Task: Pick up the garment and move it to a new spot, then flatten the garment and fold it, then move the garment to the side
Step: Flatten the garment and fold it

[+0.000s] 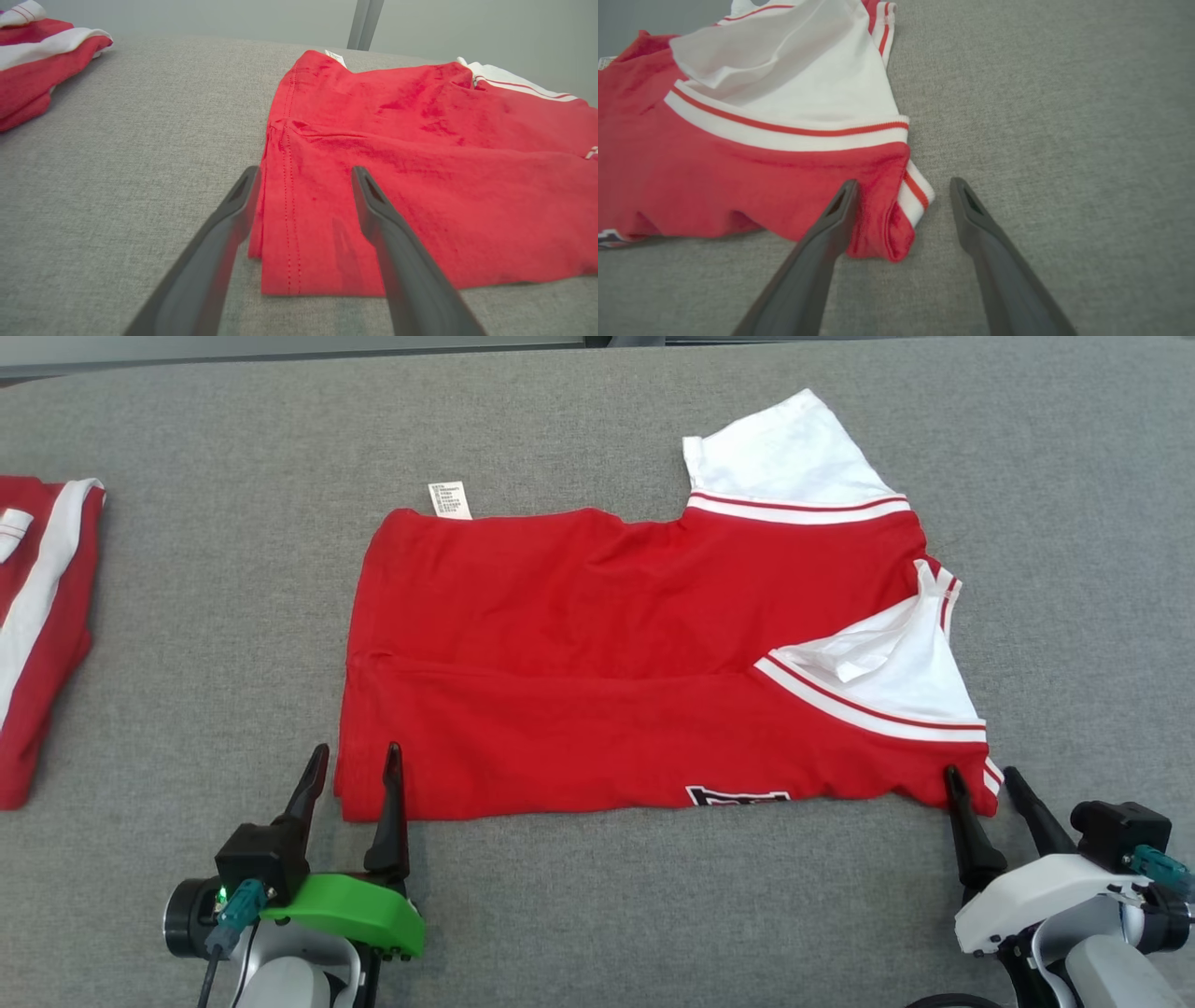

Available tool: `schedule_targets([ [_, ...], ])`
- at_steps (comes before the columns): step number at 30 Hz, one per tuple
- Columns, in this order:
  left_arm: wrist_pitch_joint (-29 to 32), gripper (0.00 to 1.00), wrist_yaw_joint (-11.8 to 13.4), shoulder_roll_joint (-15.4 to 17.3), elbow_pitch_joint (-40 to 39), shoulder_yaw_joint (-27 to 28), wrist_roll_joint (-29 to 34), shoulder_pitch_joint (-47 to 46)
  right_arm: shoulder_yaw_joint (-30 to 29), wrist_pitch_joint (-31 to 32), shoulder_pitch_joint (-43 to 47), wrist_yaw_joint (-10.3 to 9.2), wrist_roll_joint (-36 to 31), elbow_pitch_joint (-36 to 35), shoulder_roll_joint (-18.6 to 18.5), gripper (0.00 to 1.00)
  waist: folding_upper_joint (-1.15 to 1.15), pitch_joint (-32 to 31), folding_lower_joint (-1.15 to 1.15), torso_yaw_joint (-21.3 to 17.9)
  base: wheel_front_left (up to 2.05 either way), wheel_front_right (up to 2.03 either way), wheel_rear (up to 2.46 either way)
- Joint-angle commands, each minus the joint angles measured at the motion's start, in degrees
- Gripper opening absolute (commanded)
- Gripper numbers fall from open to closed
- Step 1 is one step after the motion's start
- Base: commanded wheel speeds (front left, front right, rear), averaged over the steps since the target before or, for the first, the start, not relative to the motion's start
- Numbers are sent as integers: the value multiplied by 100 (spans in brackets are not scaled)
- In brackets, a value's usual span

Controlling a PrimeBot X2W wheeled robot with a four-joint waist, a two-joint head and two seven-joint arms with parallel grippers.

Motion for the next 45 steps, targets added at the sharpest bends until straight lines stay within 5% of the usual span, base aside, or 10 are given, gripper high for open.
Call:
schedule_targets([
  [1, -1, 100, -17, 22, 13, -20, 25, -59, 62, -4, -22, -7, 20, 94, 15, 79, 1, -14, 0, 21, 0, 0, 0],
  [2, -1, 100, -21, 21, 18, -27, 24, -59, 127, 1, -28, -7, 32, 156, 12, 12, 1, -19, 0, 30, 0, 0, 0],
  [3, -1, 100, -23, 22, 26, -30, 22, -53, 188, 2, -29, -6, 73, 200, 17, 0, 1, -27, 0, 37, 0, 0, 0],
  [27, 4, 100, 67, 23, 998, 81, -576, -309, 336, -5, -87, -7, 116, -372, -170, 0, 1, 146, 0, -141, 0, 0, 0],
  [28, 7, 84, 51, 21, 1118, 46, -611, -323, 345, -5, -86, -7, 123, -396, -188, 0, 1, 177, 0, -155, 0, 0, 0],
  [29, 12, 21, 36, 21, 1157, 34, -628, -334, 346, -5, -89, -7, 125, -404, -196, 0, 1, 189, 0, -159, 0, 0, 0],
  [30, 12, 0, 17, 20, 1157, 30, -635, -359, 345, -5, -90, -7, 130, -412, -196, 0, 1, 201, 0, -162, 0, 0, 0],
  [45, 1, 0, -275, 23, 692, 120, -737, 127, 284, -6, 188, -7, 220, -234, -65, 0, 1, -689, 0, -92, 0, 0, 0],
])
